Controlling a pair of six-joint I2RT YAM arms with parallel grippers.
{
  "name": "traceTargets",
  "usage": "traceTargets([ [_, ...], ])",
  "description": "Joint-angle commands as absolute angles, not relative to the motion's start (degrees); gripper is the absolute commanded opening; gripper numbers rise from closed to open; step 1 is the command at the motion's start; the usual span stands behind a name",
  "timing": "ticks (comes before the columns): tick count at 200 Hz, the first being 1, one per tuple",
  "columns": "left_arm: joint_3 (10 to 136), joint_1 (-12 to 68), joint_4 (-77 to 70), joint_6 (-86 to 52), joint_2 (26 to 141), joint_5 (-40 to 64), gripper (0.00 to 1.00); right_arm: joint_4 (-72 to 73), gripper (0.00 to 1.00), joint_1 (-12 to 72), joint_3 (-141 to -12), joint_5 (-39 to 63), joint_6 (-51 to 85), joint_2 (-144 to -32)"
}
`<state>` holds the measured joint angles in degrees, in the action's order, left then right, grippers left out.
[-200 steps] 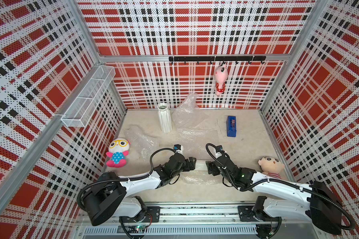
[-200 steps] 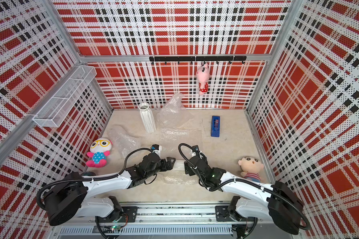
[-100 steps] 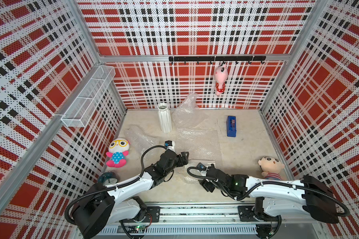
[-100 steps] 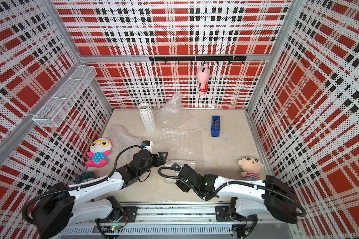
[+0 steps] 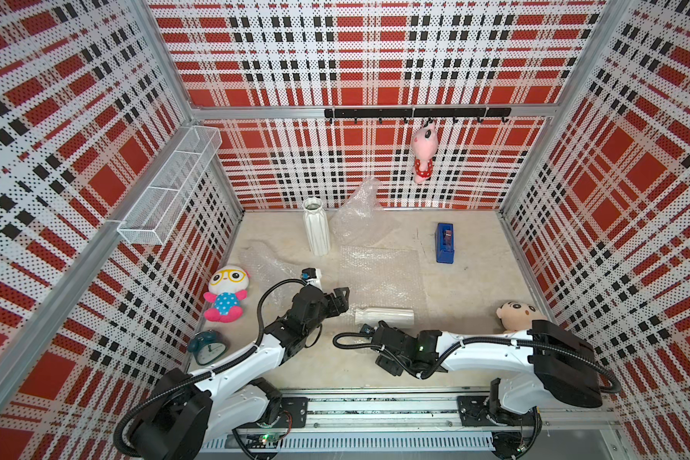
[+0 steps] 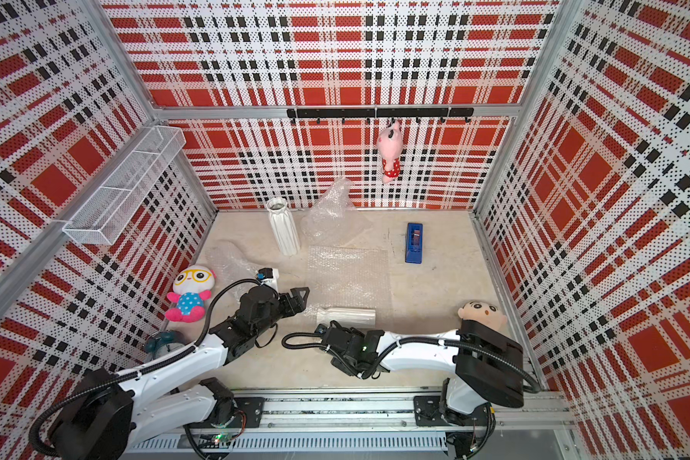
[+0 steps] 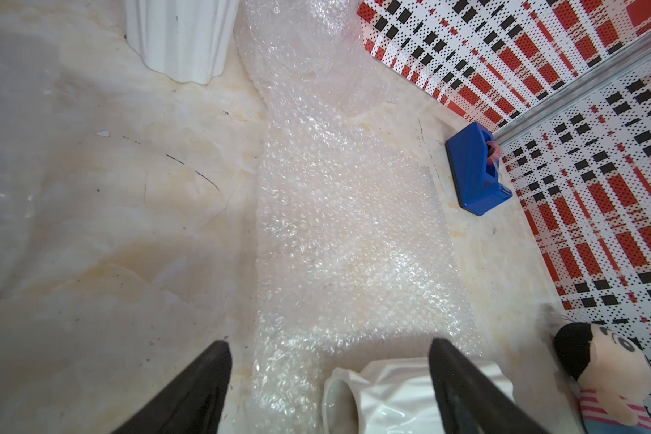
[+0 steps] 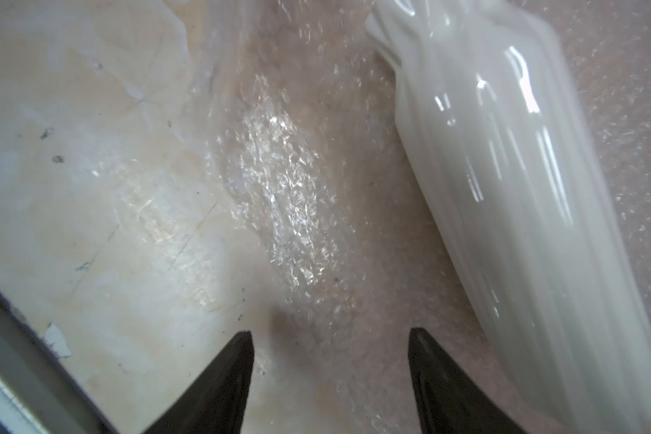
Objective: Wrap vases in bubble wrap
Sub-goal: Wrap the vase in bubble wrap.
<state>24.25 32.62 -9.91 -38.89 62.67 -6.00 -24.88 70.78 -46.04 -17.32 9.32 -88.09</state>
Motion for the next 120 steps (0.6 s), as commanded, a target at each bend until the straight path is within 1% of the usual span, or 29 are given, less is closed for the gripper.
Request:
traceTargets([
  [1, 23.46, 32.03, -10.68, -37.62, 63.26, -4.43, 0.87, -28.72, 0.65, 71.28, -48.58, -17.04, 8.31, -91.07],
  [14, 23.32, 31.89, -10.83, -37.61, 63.52, -4.38, 0.87, -29.6, 0.61, 71.29, -49.6, -17.79, 8.58, -92.93],
  [45, 23.32, 31.05, -11.27, -37.44, 64.15, -3.87, 0.87, -30.92, 0.57, 71.28, -50.88, -20.8, 10.31, -96.52],
  [57, 23.26, 30.85, -11.55, -37.52, 64.35, -3.86, 0.88, -30.78, 0.54, 71.23, -50.74, -21.68, 10.99, -97.02],
  [74, 23.56, 30.42, -11.95, -37.49, 64.97, -3.26, 0.88, -31.0, 0.39, 71.06, -50.94, -22.06, 11.43, -97.79],
  [87, 23.9, 30.37, -12.0, -37.35, 65.63, -3.03, 0.88, -31.35, 0.3, 71.03, -51.32, -22.91, 11.64, -98.5],
  [95, 24.13, 30.32, -12.26, -37.32, 66.06, -2.81, 0.89, -31.38, 0.25, 71.02, -51.41, -23.56, 11.69, -98.68],
  [120, 25.08, 31.2, -12.66, -36.61, 68.74, -2.39, 0.89, -29.7, 0.15, 71.02, -50.67, -24.69, 11.27, -97.24],
])
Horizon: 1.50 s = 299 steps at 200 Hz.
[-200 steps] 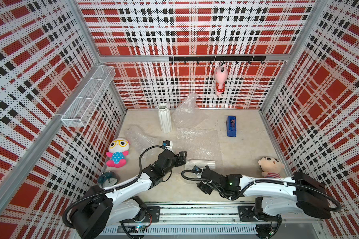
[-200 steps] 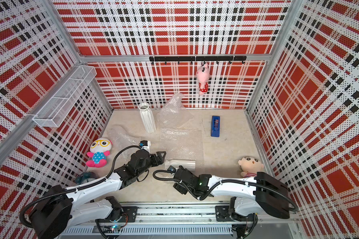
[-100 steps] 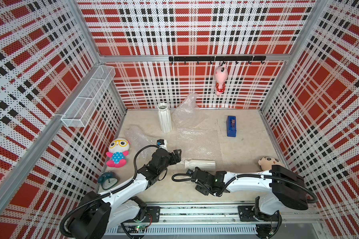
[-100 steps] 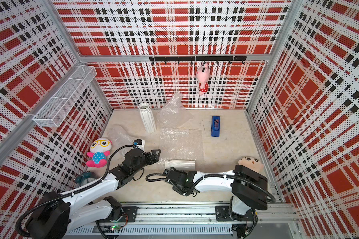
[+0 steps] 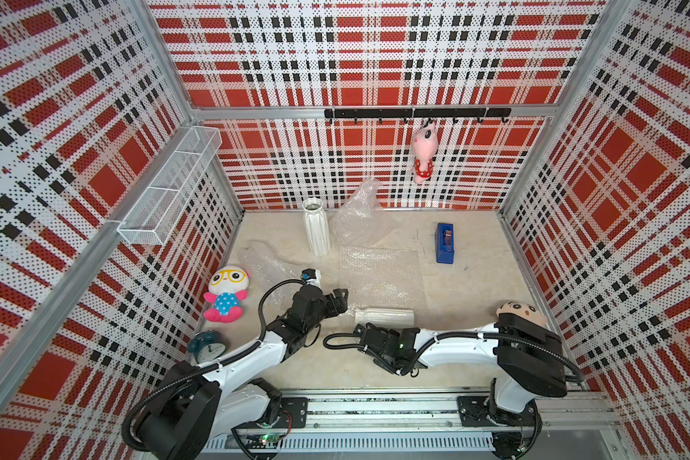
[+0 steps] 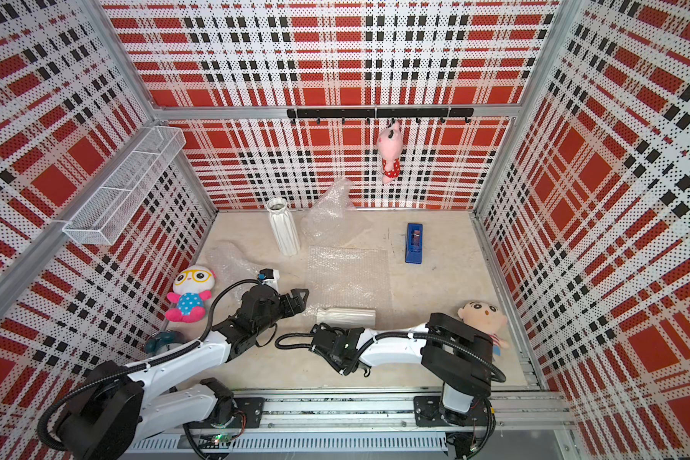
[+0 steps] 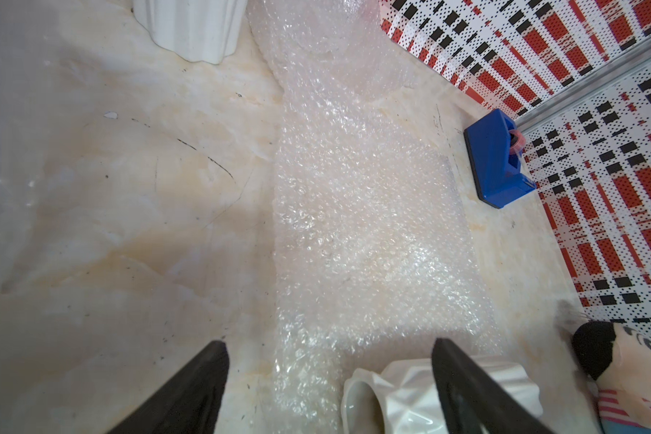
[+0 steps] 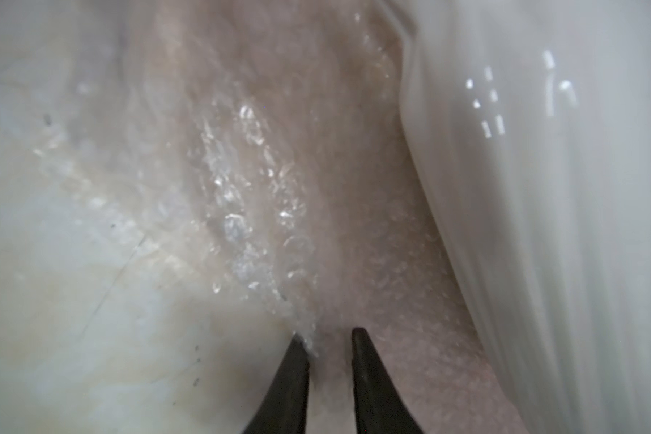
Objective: Wrap vases in bubble wrap
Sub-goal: Wrap the vase in bubble wrap.
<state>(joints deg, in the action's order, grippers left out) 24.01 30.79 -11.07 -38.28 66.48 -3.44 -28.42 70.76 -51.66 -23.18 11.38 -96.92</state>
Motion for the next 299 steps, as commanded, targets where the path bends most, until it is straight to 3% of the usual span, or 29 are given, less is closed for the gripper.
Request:
traceTargets([
  [1, 25.2, 31.24, -12.57, -36.54, 69.0, -2.43, 0.89, -29.62, 0.14, 71.02, -50.61, -24.74, 11.26, -97.18],
  [16, 27.57, 33.03, -9.84, -34.99, 72.35, -3.48, 0.89, -28.29, 0.03, 71.02, -50.17, -26.04, 11.25, -95.43],
  [43, 29.7, 35.99, -9.47, -34.17, 75.14, -4.02, 0.88, -25.32, 0.0, 71.04, -48.51, -27.29, 9.74, -92.78],
  [215, 35.11, 39.47, -8.13, -30.17, 84.76, -4.46, 0.88, -13.49, 0.0, 67.7, -45.71, -40.04, 0.8, -84.73],
  [256, 35.77, 39.38, -7.74, -29.73, 85.55, -5.39, 0.87, -9.85, 0.11, 65.41, -45.35, -41.27, -1.59, -84.8],
  [299, 36.12, 37.73, -8.26, -30.04, 85.89, -3.14, 0.87, -4.01, 0.14, 63.91, -44.34, -41.95, -6.13, -85.22],
])
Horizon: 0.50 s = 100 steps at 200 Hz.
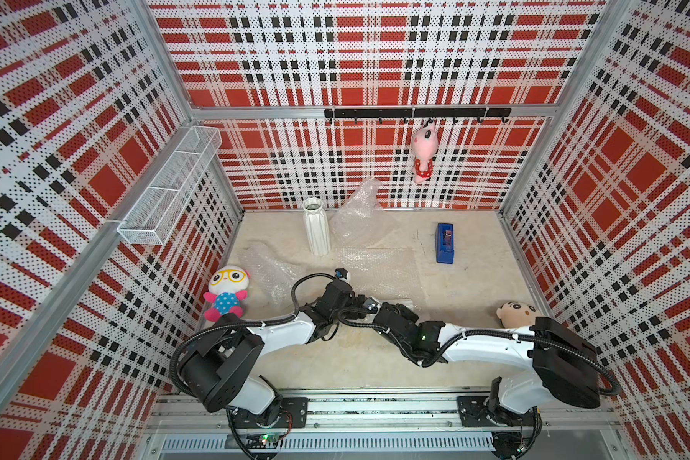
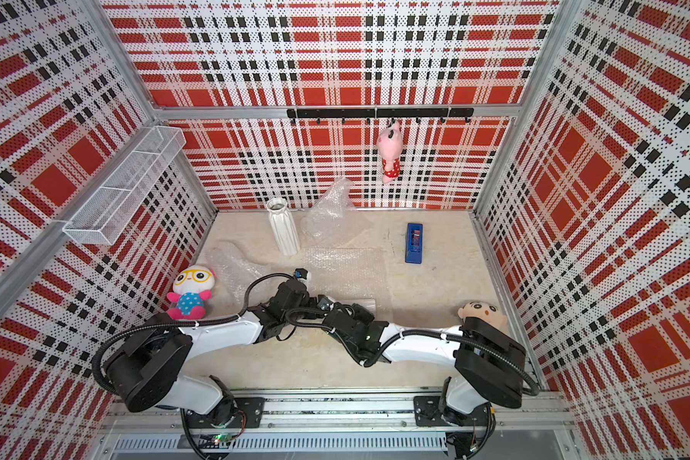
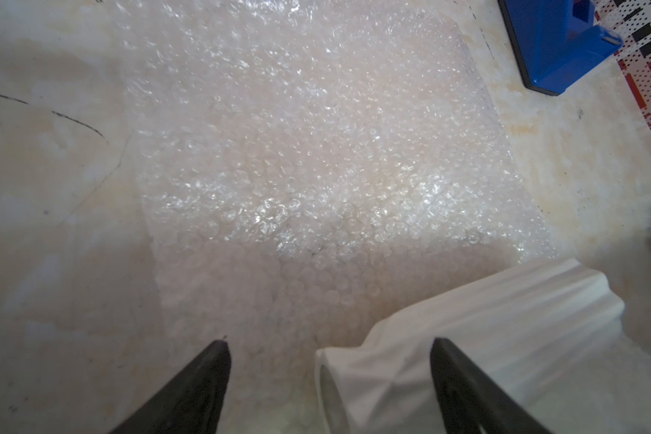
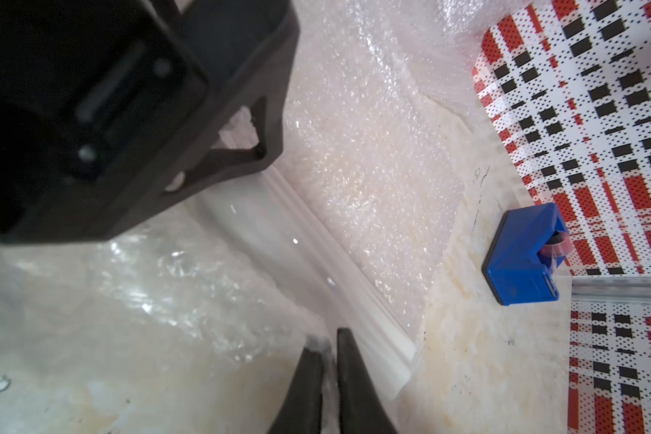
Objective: Wrap vases in bubble wrap
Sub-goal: Wrap the vase in bubble wrap.
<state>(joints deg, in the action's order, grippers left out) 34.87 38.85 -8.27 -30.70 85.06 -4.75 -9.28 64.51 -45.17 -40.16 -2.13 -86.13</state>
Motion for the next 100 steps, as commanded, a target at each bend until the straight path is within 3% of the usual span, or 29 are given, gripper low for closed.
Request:
traceTargets([
  [1, 36.12, 37.67, -8.31, -30.05, 85.88, -3.07, 0.87, -3.89, 0.15, 63.86, -44.32, -41.89, -6.23, -85.24],
  [100, 36.56, 36.57, -8.13, -30.06, 86.12, -3.19, 0.86, 1.41, 0.25, 60.53, -45.19, -40.1, -11.8, -88.89],
])
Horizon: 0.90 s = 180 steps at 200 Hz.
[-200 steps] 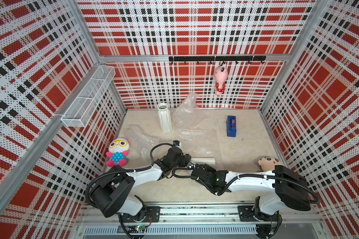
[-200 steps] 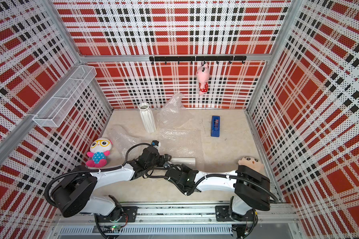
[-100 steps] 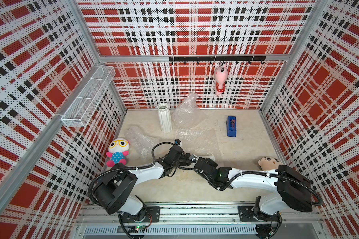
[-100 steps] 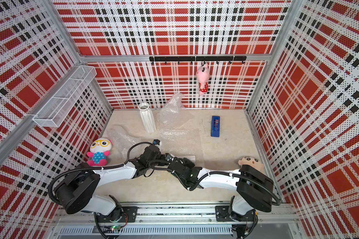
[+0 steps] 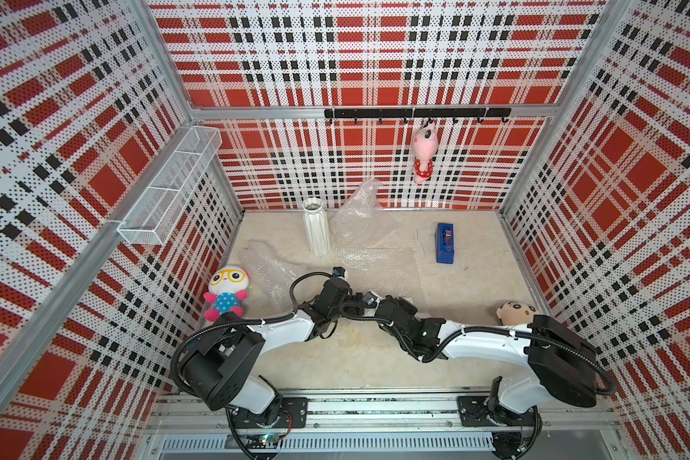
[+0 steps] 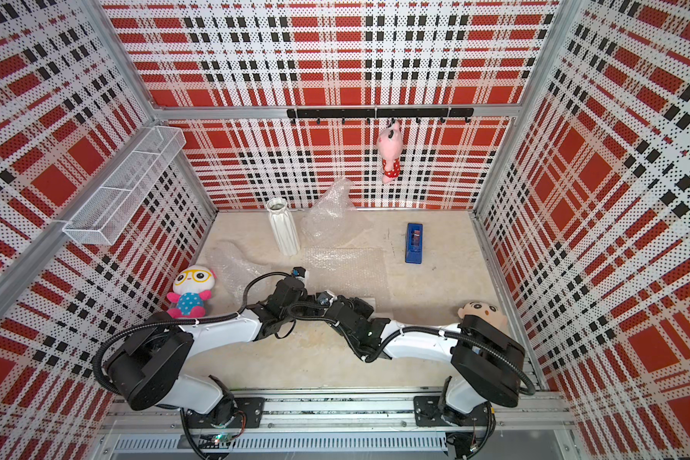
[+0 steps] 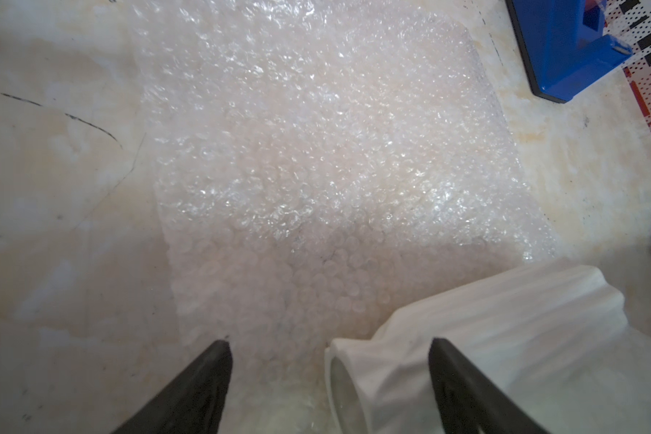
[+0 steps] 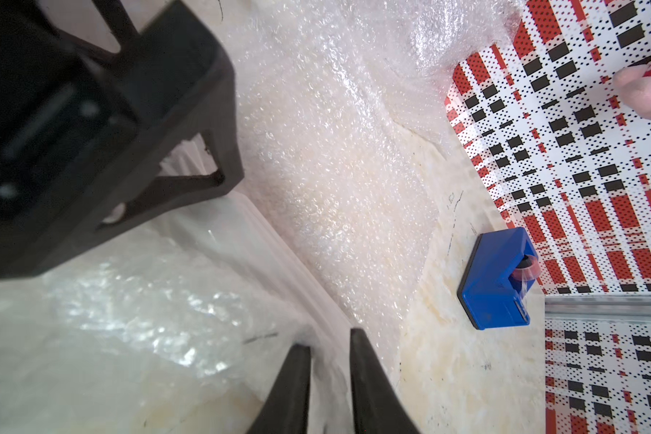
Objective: Wrap vases in bubble wrap
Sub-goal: Wrap the vase in bubble wrap.
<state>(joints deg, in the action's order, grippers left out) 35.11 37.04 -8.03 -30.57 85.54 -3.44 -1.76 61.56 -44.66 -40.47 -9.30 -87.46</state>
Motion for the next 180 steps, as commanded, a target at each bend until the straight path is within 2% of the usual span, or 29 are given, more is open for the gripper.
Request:
traceTargets([
  [1, 36.56, 36.57, -8.2, -30.06, 86.13, -3.18, 0.86, 1.45, 0.25, 60.5, -45.23, -40.05, -11.88, -88.96],
  [58, 36.9, 35.29, -8.57, -31.35, 85.96, -4.25, 0.86, 4.11, 0.33, 58.84, -45.7, -39.99, -14.27, -91.52],
  [93, 37.34, 33.47, -8.28, -32.28, 84.02, -3.25, 0.87, 4.35, 0.43, 58.37, -46.03, -39.31, -15.55, -93.75],
  [112, 36.78, 31.78, -8.35, -34.01, 78.52, -4.23, 0.87, 3.96, 0.48, 57.86, -46.57, -38.78, -15.39, -94.38],
  [138, 33.16, 32.37, -7.59, -34.99, 67.4, -9.98, 0.85, 4.18, 0.48, 56.5, -46.68, -35.81, -14.52, -94.16],
  [162, 30.99, 35.6, -1.92, -34.11, 58.72, -15.53, 0.82, 4.57, 0.48, 55.33, -46.48, -34.23, -14.2, -94.38],
  [180, 27.98, 41.37, -0.7, -34.78, 52.97, -18.0, 0.79, 4.98, 0.48, 54.59, -46.36, -33.84, -13.98, -94.66],
])
